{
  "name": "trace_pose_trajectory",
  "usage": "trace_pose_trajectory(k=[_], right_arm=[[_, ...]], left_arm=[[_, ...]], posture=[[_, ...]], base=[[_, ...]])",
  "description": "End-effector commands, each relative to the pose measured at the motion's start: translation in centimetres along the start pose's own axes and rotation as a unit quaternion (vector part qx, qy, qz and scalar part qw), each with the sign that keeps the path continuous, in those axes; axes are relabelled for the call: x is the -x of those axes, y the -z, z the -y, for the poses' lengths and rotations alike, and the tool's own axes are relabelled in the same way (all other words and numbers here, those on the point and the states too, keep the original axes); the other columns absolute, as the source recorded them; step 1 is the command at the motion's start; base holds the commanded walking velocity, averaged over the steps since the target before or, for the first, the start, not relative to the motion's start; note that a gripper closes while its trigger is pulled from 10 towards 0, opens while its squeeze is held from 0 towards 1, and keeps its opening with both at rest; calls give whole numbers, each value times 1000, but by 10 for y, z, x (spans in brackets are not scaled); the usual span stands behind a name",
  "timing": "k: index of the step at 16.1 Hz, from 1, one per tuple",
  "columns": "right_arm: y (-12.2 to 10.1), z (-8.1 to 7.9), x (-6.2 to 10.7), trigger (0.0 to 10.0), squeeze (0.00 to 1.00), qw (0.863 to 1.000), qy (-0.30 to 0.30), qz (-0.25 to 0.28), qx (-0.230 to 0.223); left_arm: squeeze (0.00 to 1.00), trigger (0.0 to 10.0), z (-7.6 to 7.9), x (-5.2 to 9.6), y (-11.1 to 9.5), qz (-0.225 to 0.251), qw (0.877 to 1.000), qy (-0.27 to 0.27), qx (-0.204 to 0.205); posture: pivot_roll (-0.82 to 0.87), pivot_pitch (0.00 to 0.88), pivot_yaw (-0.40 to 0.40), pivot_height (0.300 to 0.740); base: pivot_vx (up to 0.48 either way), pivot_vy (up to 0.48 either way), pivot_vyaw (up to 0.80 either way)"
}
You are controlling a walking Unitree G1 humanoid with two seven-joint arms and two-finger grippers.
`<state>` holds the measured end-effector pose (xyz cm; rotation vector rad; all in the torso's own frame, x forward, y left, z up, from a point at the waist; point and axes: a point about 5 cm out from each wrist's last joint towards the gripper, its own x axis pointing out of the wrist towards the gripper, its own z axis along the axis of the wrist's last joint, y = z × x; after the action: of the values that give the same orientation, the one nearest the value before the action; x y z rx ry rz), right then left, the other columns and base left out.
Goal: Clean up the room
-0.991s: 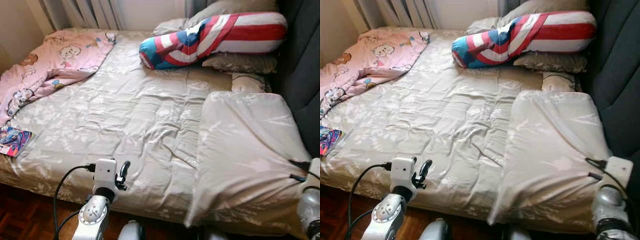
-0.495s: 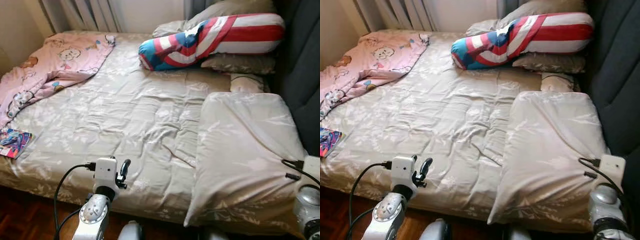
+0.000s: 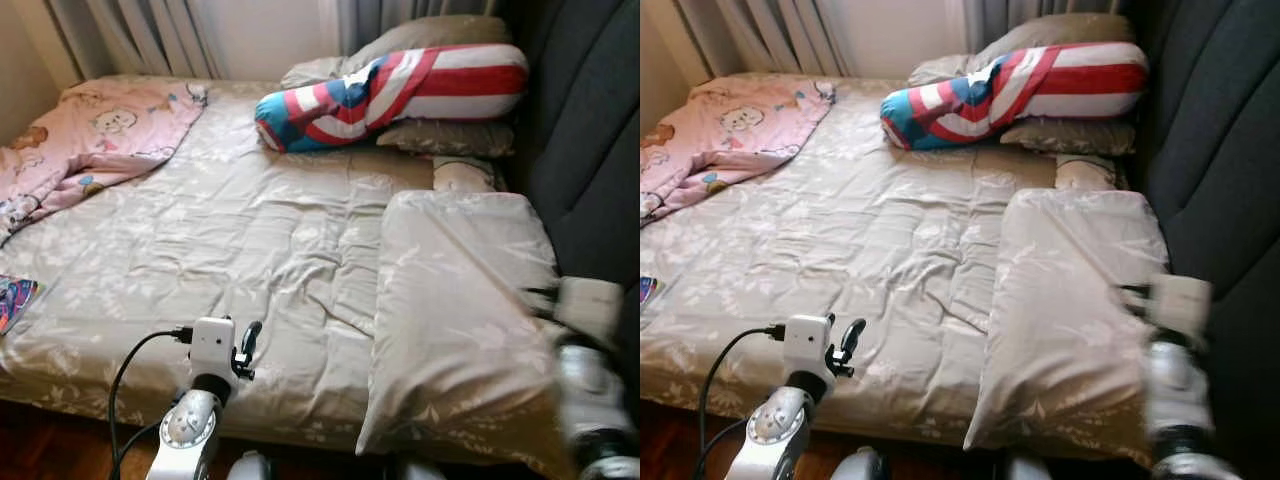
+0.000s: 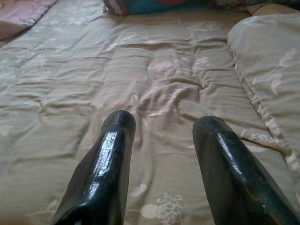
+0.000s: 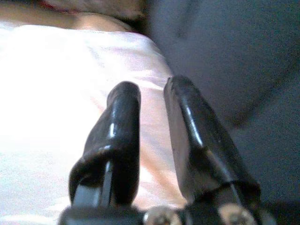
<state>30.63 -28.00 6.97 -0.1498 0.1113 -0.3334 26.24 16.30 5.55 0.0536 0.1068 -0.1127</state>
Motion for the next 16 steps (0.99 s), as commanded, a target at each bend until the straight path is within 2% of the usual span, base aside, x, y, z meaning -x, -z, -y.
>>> trace_pose_trajectory(k=[1,2,3,4,5,9,13,16], right_arm=[[0,-9,4,10000,0,999,-29,16,-19],[9,-25,14,10000,0,997,-56,10,-47],[12,-27,16,10000,0,997,-58,6,-51],[27,-33,24,10000,0,995,-59,-24,-81],[34,-40,31,10000,0,992,-77,-39,-90],[60,-55,48,10000,0,985,-108,-97,-91],[94,-61,70,10000,0,971,-124,-188,-80],[120,-63,91,10000,0,953,-124,-269,-64]], left_arm=[[0,10000,-2,1,2,0,1000,-3,-2],[0,10000,-3,0,3,-2,1000,-9,4],[0,10000,-3,0,3,-2,1000,-10,5],[0,10000,-6,0,7,-11,1000,-16,10],[0,10000,-9,1,13,-21,999,-22,15],[0,10000,-14,5,34,-64,997,-35,25],[0,10000,-20,14,68,-134,989,-48,31],[0,10000,-25,27,100,-228,970,-62,49]], posture=[[-49,58,5,658],[-47,58,5,658],[-47,58,5,662],[-45,56,7,677],[-46,53,10,692],[-46,40,11,737],[-31,5,7,740],[-22,0,5,740]], base=[[0,0,0],[0,0,0],[0,0,0],[0,0,0],[0,0,0],[0,0,0],[0,0,0],[0,0,0]])
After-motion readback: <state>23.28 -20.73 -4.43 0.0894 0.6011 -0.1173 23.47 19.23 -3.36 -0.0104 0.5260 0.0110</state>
